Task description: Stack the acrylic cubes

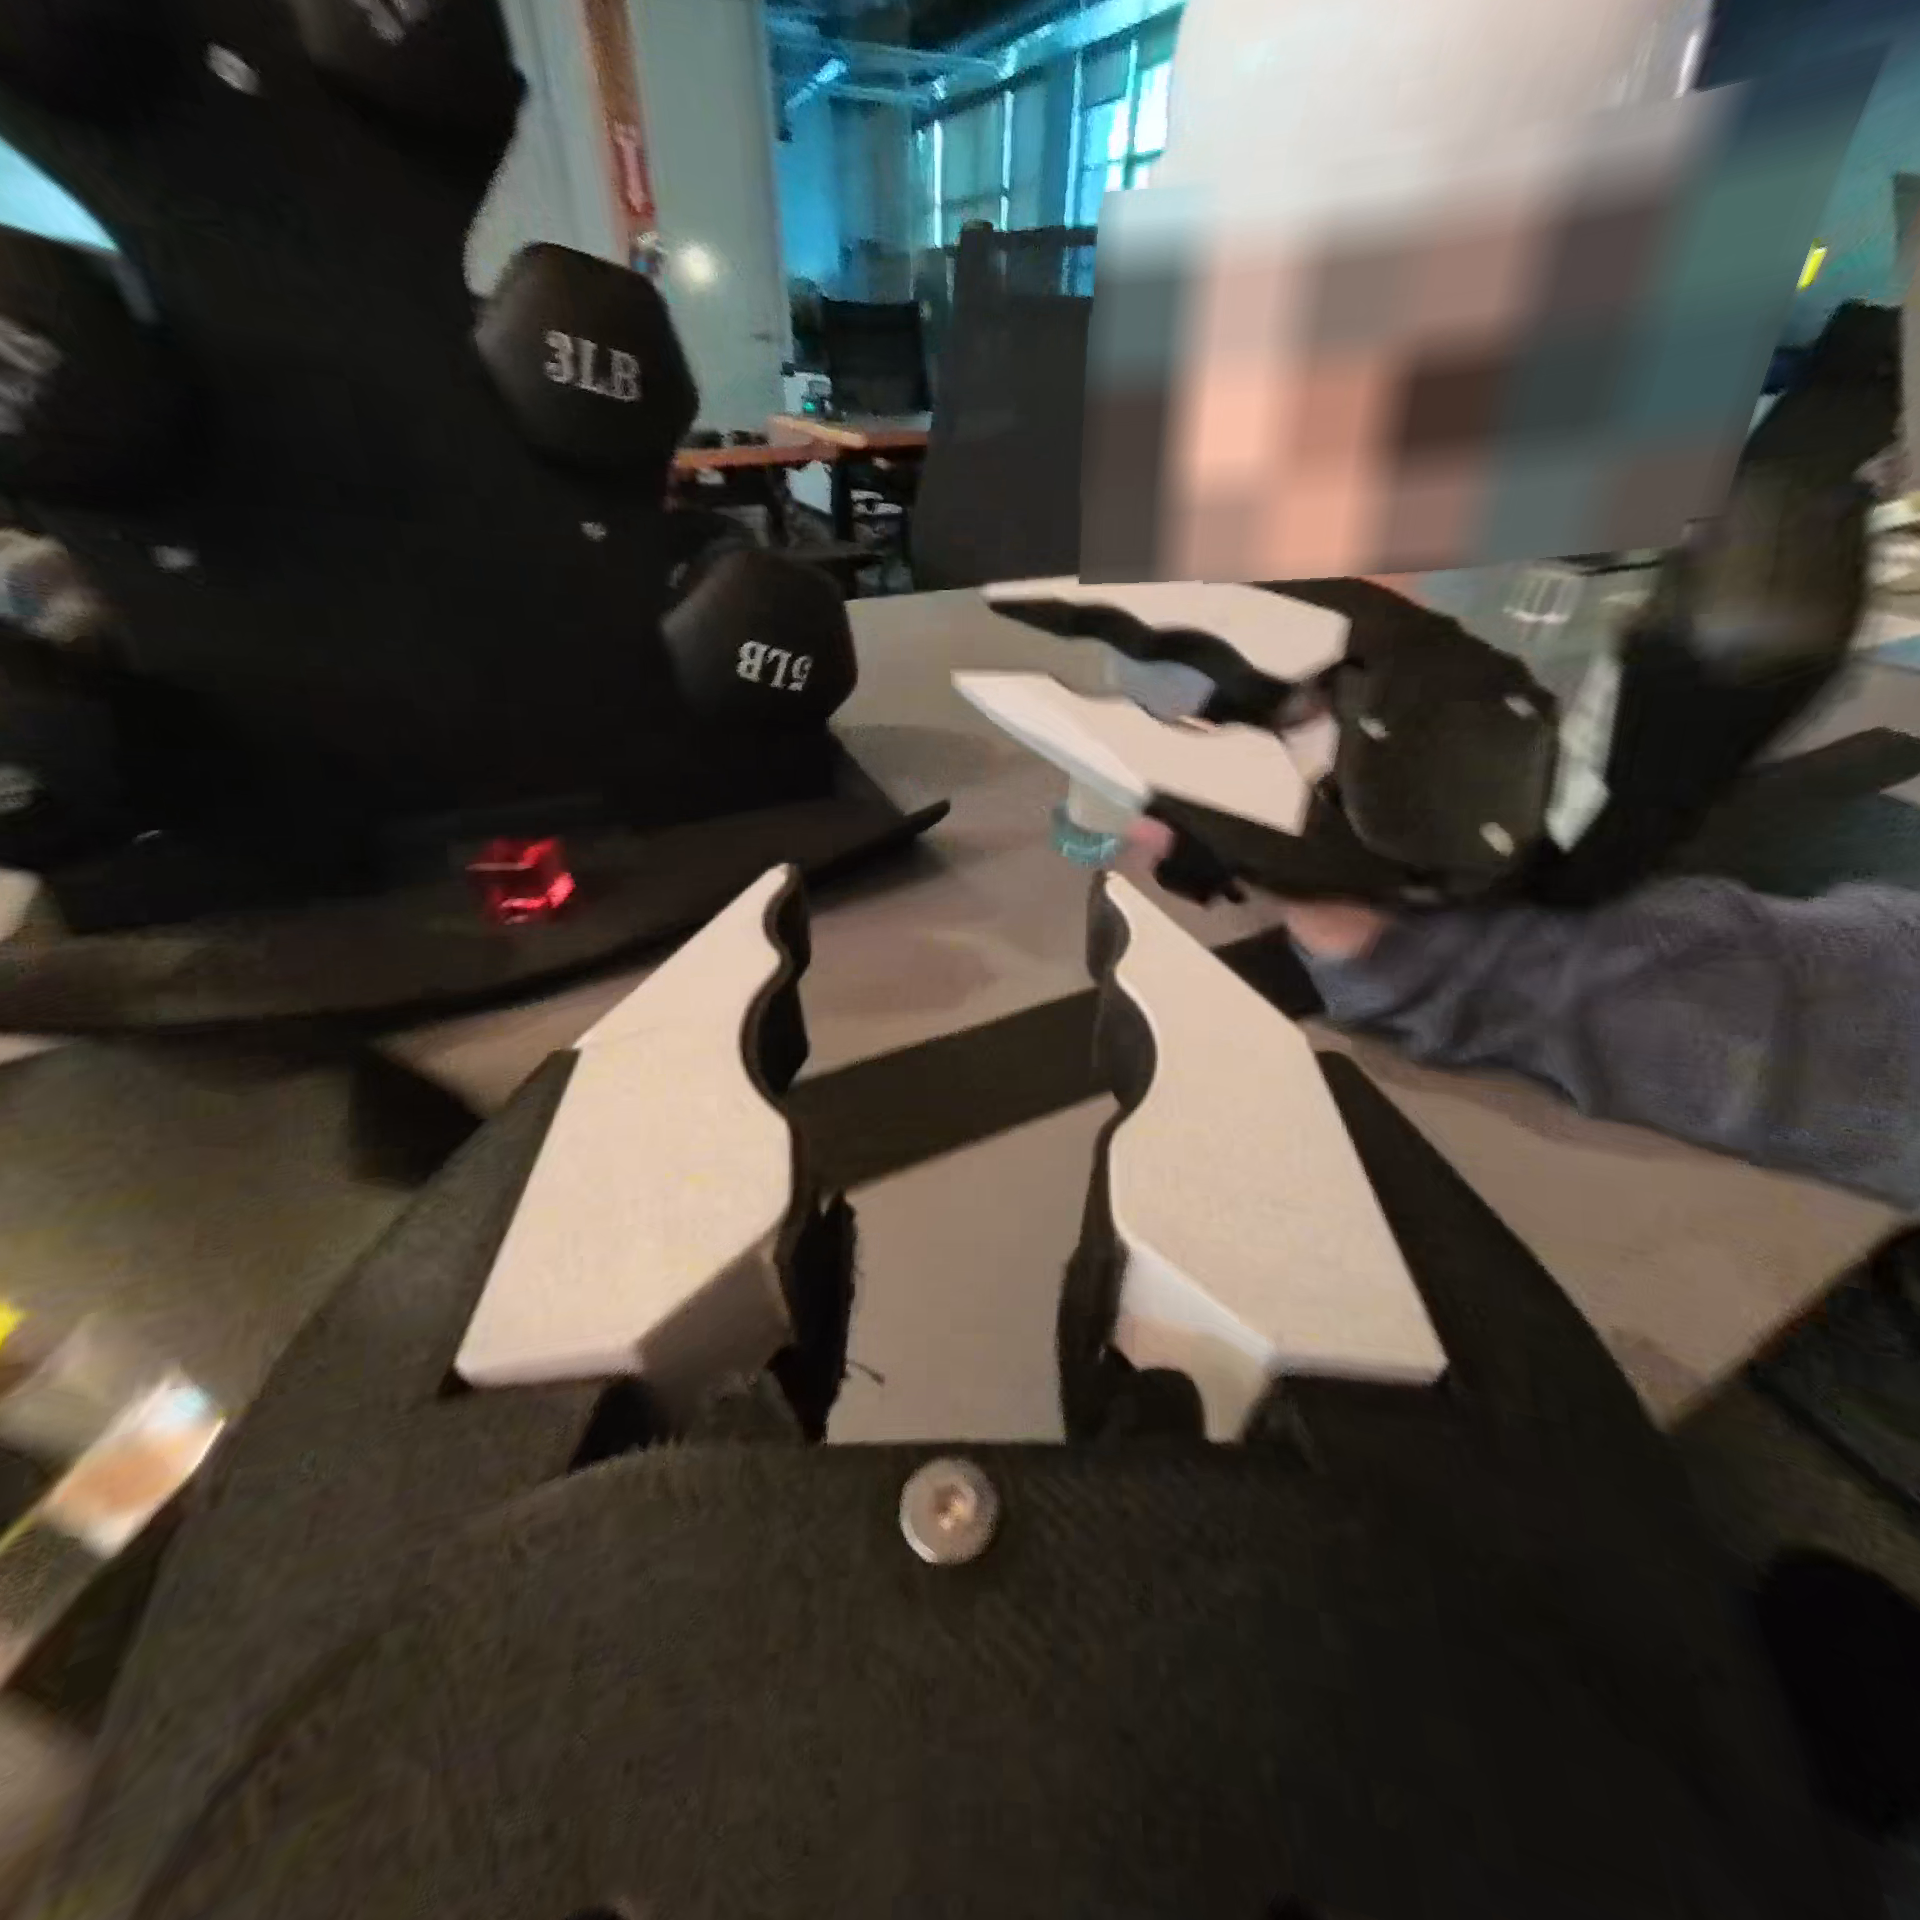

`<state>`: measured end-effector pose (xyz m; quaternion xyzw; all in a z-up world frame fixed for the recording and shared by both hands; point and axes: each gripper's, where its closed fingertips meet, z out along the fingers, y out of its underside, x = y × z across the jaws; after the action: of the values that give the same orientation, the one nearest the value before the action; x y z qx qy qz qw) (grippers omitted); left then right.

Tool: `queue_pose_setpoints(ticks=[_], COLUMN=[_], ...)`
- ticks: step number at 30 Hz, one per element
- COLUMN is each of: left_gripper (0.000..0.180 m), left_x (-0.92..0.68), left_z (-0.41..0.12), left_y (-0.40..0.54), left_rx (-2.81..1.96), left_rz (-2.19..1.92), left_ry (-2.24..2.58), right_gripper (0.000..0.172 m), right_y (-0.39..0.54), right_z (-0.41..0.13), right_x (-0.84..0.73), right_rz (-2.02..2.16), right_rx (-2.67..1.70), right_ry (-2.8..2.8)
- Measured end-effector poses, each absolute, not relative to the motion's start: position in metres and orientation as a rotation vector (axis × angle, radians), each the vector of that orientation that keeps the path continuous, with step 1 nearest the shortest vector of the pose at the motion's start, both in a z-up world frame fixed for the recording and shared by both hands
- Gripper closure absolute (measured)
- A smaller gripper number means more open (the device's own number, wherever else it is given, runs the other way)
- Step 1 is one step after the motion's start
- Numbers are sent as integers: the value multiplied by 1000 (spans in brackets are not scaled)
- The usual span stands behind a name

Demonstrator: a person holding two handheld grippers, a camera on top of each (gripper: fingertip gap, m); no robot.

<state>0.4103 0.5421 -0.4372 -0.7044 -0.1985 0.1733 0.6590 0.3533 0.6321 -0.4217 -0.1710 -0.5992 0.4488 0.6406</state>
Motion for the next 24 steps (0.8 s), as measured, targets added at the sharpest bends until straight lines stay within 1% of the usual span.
queue_pose_setpoints(ticks=[2,5,6,7,12,14,16,18,22,24], left_gripper=[124,103,97,93,104,117,122,121,120,122], left_x=[377,305,288,274,221,211,201,195,185,182], left_z=[-440,-469,-477,-481,-506,-517,-524,-530,-527,-533], left_y=[570,576,578,582,594,595,589,584,584,585], left_rx=[-1642,-1835,-1870,-1869,-1903,-1941,-1972,-1998,-2018,-2077], left_rz=[387,548,528,495,406,391,432,440,507,519], left_ry=[-505,-742,-811,-869,-1008,-1034,-1064,-1099,-1077,-1060], right_gripper=[150,145,144,144,144,143,146,145,127,122], right_y=[654,696,709,721,745,744,744,746,754,758], right_z=[-431,-433,-432,-431,-432,-434,-434,-442,-456,-466], right_x=[363,374,378,381,382,382,381,376,370,366], right_rz=[954,910,913,927,1144,1179,1161,1115,1089,1073], right_rx=[-408,-562,-610,-649,-832,-860,-846,-882,-1001,-1058], right_ry=[-1371,-1339,-1319,-1298,-1260,-1281,-1280,-1317,-1391,-1453])
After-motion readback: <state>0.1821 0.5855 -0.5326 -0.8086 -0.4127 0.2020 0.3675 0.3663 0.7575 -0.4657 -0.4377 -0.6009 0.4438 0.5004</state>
